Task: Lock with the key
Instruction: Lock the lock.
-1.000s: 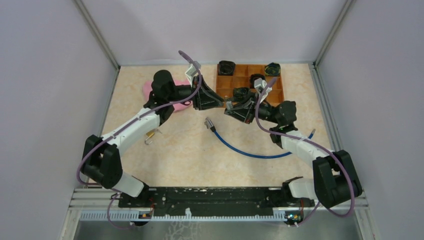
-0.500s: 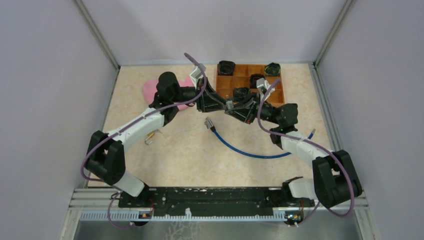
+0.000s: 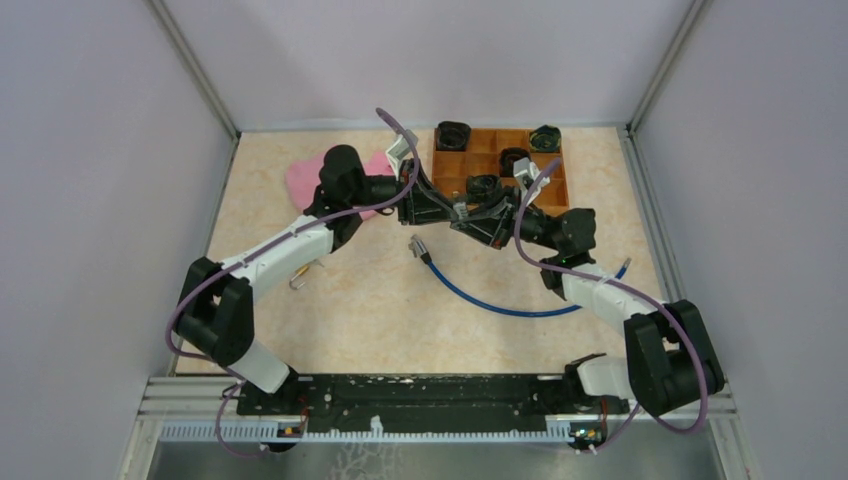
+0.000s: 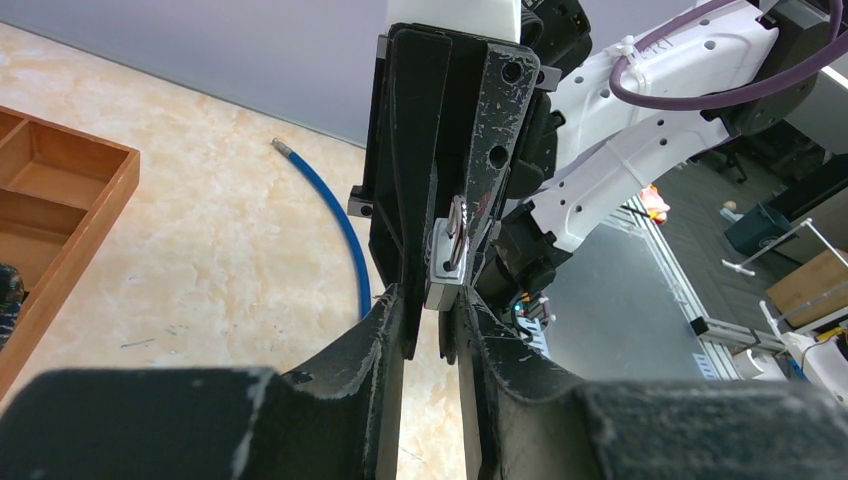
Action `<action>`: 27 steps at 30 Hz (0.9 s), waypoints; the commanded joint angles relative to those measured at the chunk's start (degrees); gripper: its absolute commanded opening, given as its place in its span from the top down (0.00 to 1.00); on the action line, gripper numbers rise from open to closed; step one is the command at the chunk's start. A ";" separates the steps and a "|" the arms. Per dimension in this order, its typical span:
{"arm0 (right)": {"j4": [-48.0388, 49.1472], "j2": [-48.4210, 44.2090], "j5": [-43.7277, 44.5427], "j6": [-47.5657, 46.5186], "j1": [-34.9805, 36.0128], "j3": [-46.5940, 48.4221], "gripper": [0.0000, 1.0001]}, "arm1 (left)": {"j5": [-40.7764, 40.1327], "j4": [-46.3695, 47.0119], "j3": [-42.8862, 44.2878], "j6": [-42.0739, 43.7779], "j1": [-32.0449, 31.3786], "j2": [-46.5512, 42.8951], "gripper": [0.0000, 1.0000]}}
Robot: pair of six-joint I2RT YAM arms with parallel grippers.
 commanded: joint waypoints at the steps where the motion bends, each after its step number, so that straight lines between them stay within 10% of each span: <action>1: 2.81 -1.51 -0.06 -1.32 0.00 -0.07 1.00 | 0.27 1.65 1.68 0.02 -0.35 0.16 0.70; 12: 1.02 -1.82 -0.83 -3.41 0.26 -0.25 1.00 | 0.84 4.01 1.07 -1.84 -0.35 -0.03 0.67; 27: 0.74 -1.56 -0.32 -3.89 0.61 -0.38 1.00 | 0.89 3.40 0.33 -0.48 -0.54 0.30 0.90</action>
